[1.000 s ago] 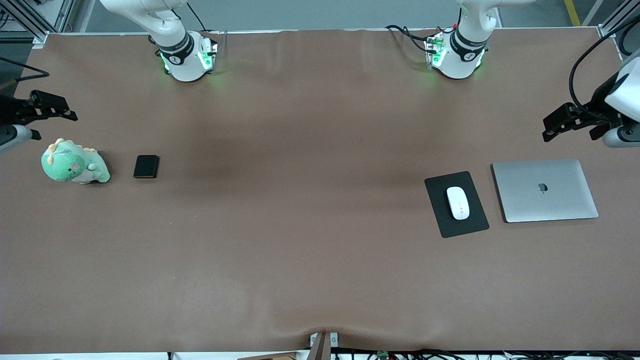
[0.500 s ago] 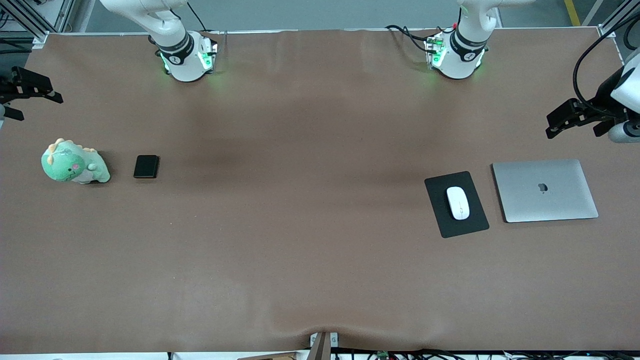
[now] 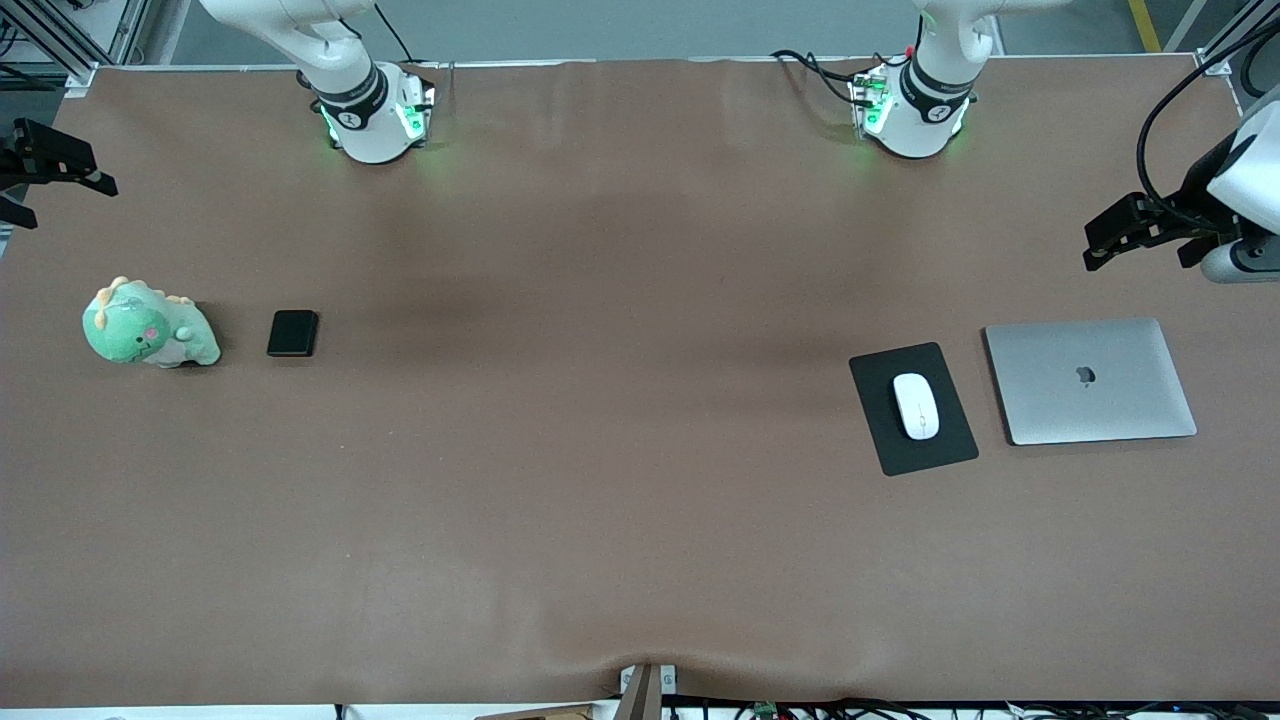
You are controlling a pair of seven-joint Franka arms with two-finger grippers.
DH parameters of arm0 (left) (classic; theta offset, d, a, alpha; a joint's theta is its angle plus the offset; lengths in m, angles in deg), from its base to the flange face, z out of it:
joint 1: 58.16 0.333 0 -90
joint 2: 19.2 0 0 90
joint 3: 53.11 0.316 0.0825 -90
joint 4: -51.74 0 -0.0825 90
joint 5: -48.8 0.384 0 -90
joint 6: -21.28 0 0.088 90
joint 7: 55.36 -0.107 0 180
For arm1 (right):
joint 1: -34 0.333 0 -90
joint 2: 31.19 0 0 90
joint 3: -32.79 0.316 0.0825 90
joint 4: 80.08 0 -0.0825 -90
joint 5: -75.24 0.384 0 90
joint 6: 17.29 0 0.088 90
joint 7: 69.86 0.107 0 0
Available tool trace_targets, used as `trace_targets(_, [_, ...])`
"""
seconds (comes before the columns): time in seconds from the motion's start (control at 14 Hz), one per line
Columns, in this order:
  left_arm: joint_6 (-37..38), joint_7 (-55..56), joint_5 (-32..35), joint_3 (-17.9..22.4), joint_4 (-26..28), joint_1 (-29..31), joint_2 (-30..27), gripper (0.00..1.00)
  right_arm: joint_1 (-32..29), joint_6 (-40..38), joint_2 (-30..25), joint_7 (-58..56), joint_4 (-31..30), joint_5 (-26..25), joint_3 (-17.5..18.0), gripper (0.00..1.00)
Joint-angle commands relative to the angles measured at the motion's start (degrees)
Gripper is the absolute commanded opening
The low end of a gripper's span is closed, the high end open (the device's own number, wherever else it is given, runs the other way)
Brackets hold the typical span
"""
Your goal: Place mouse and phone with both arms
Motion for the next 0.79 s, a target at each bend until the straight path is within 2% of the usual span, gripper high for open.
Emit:
trace_targets(0.0, [0.8,-0.6,0.0,-0.2,0.1,0.1,-0.8,1.0,-0.5,-0.2,-1.1,1.1,-0.3,-1.1,0.3,1.0])
trace_targets(0.29, [0.7,-0.2,-0.1,0.1,-0.1,0.2,-0.6,1.0,-0.1,-0.4,-1.1,2.2,-0.3,-0.8,0.3,1.0])
trace_targets(0.5, [0.9,-0.2,0.2,0.1,-1.1,0.2,-0.6,1.0,0.4,-0.5,-1.2,13.9,-0.3,-0.3,0.9,1.0])
trace_targets(0.71, [0.9,-0.1,0.1,0.0,-1.1,0.1,-0.5,1.0,0.5,0.3,-1.2,16.3,-0.3,-0.1,0.8,1.0])
